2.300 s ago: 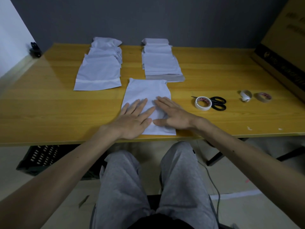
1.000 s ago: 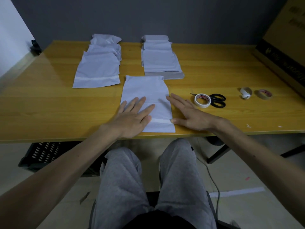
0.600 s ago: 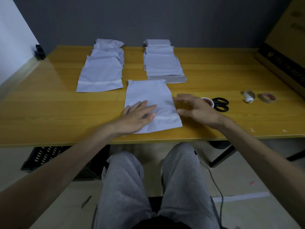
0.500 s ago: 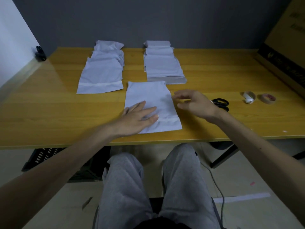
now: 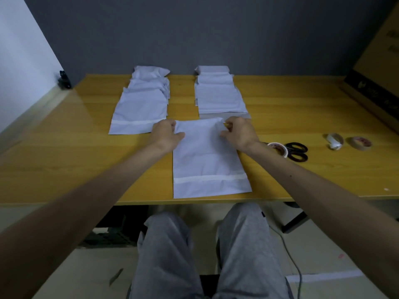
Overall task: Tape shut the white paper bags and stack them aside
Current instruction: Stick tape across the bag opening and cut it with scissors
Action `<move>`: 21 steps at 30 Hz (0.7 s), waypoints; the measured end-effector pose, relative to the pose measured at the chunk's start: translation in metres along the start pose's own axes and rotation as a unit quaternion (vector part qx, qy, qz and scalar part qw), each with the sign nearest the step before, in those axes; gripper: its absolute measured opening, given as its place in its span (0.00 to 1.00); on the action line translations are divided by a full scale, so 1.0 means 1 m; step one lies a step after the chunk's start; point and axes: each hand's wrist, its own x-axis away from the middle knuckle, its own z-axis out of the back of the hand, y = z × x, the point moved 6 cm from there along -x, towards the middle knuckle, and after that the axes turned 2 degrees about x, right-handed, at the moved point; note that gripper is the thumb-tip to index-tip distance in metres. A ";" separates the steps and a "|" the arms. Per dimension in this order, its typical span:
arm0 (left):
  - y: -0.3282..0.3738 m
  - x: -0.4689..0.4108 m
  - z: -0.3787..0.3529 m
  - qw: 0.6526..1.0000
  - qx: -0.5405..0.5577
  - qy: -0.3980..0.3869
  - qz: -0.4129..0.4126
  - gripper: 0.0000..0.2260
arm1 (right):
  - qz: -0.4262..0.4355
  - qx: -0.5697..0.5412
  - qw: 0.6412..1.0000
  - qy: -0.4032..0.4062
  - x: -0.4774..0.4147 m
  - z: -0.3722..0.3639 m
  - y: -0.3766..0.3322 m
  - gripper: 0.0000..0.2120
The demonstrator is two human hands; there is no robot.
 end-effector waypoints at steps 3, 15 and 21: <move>-0.002 -0.014 -0.004 1.000 -0.019 0.020 0.007 0.14 | -0.001 -0.013 1.000 0.008 -0.006 -0.003 -0.004 0.07; -0.005 -0.018 -0.008 0.998 0.024 0.054 -0.023 0.08 | -0.009 -0.029 0.999 0.044 -0.005 -0.010 0.005 0.06; 0.002 -0.009 0.026 0.990 0.070 0.110 -0.060 0.08 | 0.009 -0.101 0.991 0.089 -0.002 0.003 -0.016 0.06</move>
